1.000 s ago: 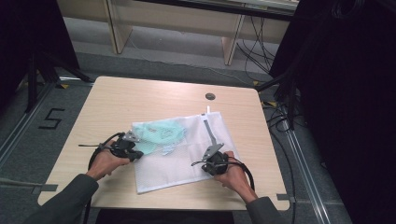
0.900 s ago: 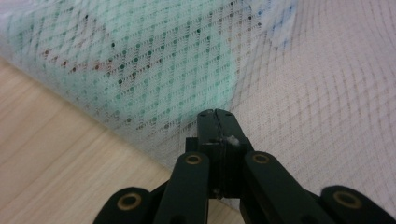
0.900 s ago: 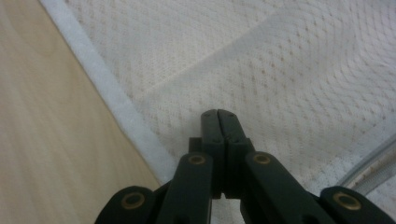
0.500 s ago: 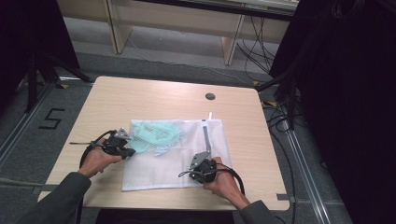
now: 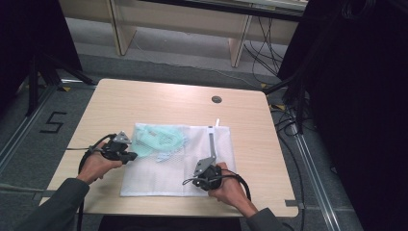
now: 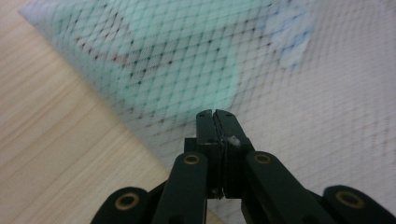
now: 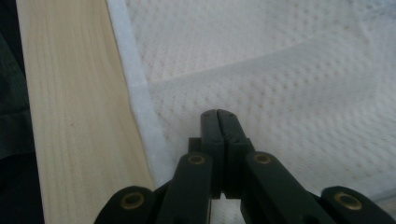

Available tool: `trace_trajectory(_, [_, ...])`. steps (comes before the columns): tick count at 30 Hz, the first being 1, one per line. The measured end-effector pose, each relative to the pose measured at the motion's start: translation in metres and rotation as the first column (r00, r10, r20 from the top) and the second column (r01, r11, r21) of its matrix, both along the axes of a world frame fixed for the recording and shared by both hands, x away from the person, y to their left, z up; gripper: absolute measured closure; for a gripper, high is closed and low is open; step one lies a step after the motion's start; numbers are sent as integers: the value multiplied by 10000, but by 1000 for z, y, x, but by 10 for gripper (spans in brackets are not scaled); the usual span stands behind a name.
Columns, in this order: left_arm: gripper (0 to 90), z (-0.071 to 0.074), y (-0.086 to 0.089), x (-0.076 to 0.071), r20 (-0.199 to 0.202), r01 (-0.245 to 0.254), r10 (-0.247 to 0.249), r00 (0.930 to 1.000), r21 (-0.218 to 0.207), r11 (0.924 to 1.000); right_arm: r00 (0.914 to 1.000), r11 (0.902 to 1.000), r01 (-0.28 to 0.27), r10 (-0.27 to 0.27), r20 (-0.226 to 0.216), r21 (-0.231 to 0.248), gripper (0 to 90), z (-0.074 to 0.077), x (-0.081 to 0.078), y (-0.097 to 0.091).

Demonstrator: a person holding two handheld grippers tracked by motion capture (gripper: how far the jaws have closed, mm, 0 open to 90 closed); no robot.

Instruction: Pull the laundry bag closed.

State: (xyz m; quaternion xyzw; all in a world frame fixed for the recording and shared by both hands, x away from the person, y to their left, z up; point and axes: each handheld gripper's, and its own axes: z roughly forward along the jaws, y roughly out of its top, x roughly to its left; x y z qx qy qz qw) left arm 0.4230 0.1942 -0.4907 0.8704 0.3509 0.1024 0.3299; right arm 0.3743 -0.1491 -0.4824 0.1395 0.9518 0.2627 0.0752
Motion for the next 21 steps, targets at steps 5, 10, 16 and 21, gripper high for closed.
trace_trajectory(5, [776, 4, -23, -13, 50, 303, -300, 9995, -1148, 9929, 9989, 9977, 439, -447, 136, 516, 825, 16, 2, -29])
trace_trajectory(10, [651, 7, -54, -31, 48, 1093, -1101, 9939, -1664, 9800, 9965, 9941, 838, -841, 16, 684, 707, 17, -1, -57])
trace_trajectory(16, [484, 8, -77, -50, -182, 1334, -1386, 9902, -1739, 9757, 9965, 9954, 720, -691, -462, 631, 550, 10, -5, -68])
trace_trajectory(21, [444, 10, -86, -60, -165, 1656, -1708, 9852, -1694, 9715, 9977, 9983, 346, -317, -602, 465, 528, 6, -5, -66])
